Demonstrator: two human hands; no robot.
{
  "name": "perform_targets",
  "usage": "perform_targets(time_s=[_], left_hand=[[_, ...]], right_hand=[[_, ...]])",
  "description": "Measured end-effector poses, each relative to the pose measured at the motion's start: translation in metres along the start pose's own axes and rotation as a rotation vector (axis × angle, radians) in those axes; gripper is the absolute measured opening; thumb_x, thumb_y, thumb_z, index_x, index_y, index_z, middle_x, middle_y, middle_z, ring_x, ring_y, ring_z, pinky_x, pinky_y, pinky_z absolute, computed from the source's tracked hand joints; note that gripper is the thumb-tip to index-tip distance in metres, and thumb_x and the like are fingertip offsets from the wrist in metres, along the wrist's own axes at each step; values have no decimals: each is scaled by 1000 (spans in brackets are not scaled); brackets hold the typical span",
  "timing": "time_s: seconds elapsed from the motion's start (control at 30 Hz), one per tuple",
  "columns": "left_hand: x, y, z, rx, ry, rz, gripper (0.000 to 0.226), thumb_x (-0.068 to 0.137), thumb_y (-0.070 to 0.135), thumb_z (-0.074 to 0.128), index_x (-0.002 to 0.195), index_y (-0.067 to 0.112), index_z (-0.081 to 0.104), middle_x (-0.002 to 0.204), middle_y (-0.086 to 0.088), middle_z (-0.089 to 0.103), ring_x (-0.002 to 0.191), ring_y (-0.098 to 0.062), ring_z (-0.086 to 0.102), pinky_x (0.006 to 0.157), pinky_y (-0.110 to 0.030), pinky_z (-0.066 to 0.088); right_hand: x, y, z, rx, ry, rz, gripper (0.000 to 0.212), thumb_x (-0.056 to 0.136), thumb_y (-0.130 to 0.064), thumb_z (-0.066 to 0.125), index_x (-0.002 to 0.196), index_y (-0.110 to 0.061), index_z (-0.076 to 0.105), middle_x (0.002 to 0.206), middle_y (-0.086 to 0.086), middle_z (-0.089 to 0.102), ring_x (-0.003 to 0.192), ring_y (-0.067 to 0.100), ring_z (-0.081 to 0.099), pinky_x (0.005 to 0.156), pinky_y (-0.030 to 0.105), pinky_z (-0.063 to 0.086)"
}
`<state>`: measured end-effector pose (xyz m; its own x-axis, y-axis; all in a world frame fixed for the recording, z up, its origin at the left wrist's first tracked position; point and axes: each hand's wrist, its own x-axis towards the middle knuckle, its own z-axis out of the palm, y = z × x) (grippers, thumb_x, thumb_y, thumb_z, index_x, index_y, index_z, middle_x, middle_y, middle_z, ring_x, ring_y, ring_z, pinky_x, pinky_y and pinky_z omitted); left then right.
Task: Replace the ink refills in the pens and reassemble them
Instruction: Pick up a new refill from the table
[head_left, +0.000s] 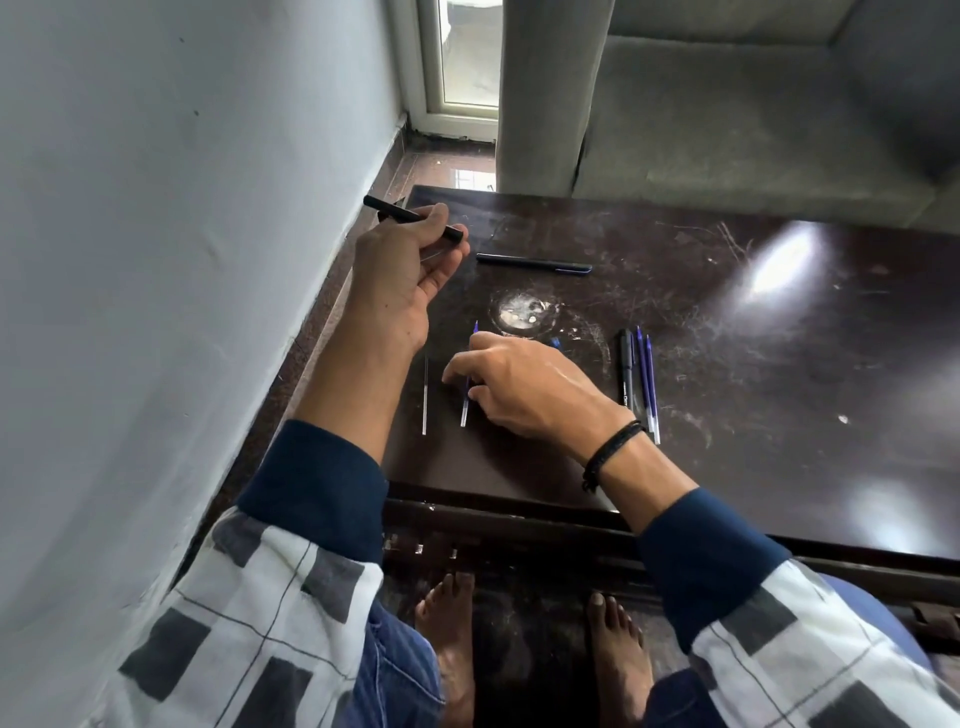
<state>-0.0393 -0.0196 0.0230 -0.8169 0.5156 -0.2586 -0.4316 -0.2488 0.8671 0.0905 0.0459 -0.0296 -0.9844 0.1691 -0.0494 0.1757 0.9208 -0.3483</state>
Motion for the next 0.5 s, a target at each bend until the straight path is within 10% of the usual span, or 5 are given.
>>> perform_targets(time_s=[0.2,0.5], left_hand=[[0,-1,1,0,-11,1,5,92,8,69,96,8,66,79,-8,74,77,-18,74,69,-23,57],[5,0,0,17,-36,-12,4,93,9,67,97,8,66,85,-10,74,79,-19,74,70,-23,57]], right_hand=[[0,0,3,-86,42,-89,18,94,-11,64,101,-26,69,110,-2,51,96,23,56,72,45,52],[0,3,-6,37,178,-69,13,98,-20,58,107,-29,58,111,-15,57,116,17,46,96,39,32]])
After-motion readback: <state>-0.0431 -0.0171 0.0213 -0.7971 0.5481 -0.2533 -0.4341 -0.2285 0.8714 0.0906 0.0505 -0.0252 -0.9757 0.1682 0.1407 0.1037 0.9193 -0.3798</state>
